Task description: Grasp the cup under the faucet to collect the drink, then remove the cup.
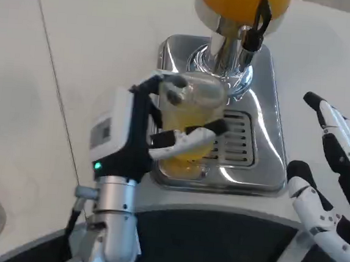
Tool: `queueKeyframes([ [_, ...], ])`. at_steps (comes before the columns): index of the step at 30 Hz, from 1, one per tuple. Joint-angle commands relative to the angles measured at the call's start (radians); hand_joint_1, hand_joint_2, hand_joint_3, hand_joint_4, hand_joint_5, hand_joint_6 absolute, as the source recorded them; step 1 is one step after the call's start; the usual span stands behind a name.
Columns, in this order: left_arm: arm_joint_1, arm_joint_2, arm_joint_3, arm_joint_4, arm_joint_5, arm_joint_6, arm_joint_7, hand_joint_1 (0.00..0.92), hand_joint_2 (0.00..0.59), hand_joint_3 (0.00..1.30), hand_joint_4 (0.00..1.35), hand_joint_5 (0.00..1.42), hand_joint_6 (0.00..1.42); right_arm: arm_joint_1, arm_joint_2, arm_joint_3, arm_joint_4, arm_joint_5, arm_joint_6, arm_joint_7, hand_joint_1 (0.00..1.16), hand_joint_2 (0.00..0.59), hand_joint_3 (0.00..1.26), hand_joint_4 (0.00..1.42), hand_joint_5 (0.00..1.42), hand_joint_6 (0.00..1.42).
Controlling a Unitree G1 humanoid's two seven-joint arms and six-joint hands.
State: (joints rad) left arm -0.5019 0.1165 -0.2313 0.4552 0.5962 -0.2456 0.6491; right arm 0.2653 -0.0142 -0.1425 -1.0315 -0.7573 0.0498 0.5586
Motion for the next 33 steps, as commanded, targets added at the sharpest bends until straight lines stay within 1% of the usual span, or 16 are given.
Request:
queueKeyframes([
  [1,0.042,0.018,0.022,-0.106,-0.003,-0.011,-0.016,0.702,0.0,1.1,1.09,1.38,1.42,0.001,-0.013,0.006,-0.016,-0.001,0.012,0.002,0.07,0.556,0.0,0.0,0.0,0.0],
  [8,0.085,0.052,0.064,-0.169,-0.005,0.002,-0.043,0.716,0.0,1.1,1.07,1.38,1.42,0.006,-0.011,0.026,-0.016,-0.004,0.001,-0.001,0.06,0.559,0.0,0.0,0.0,0.0],
  [10,0.104,0.068,0.08,-0.192,-0.003,-0.002,-0.046,0.721,0.0,1.1,1.07,1.38,1.42,0.011,-0.012,0.031,-0.016,-0.005,-0.004,0.0,0.06,0.559,0.0,0.0,0.0,0.0],
  [13,0.133,0.091,0.102,-0.231,-0.001,-0.007,-0.054,0.726,0.0,1.1,1.07,1.38,1.42,0.014,-0.017,0.032,-0.016,-0.006,-0.012,-0.001,0.06,0.559,0.0,0.0,0.0,0.0],
  [15,0.154,0.105,0.115,-0.258,0.001,-0.008,-0.06,0.732,0.0,1.1,1.06,1.38,1.42,0.015,-0.027,0.031,-0.016,-0.004,-0.015,0.0,0.06,0.56,0.0,0.0,0.0,0.0],
  [18,0.184,0.124,0.123,-0.295,0.013,-0.013,-0.066,0.733,0.0,1.1,1.06,1.38,1.42,0.015,-0.045,0.033,-0.016,-0.003,-0.017,-0.001,0.06,0.56,0.0,0.0,0.0,0.0],
  [21,0.228,0.139,0.141,-0.346,0.009,-0.016,-0.078,0.739,0.0,1.1,1.05,1.38,1.42,0.018,-0.075,0.034,-0.016,-0.007,-0.024,-0.008,0.06,0.56,0.0,0.0,0.0,0.0],
  [26,0.29,0.152,0.17,-0.429,0.0,-0.025,-0.094,0.756,0.0,1.1,1.03,1.36,1.42,0.044,-0.121,0.011,-0.016,0.018,-0.031,-0.02,0.06,0.56,0.0,0.0,0.0,0.0],
  [29,0.333,0.164,0.19,-0.488,-0.005,-0.039,-0.11,0.762,0.0,1.1,1.03,1.36,1.42,0.065,-0.152,-0.002,-0.016,0.019,-0.079,-0.036,0.07,0.559,0.0,0.0,0.0,0.0],
  [33,0.388,0.169,0.215,-0.558,-0.02,-0.05,-0.137,0.767,0.0,1.1,1.03,1.36,1.42,0.086,-0.188,-0.02,-0.016,0.013,-0.152,-0.067,0.07,0.563,0.0,0.0,0.0,0.0],
])
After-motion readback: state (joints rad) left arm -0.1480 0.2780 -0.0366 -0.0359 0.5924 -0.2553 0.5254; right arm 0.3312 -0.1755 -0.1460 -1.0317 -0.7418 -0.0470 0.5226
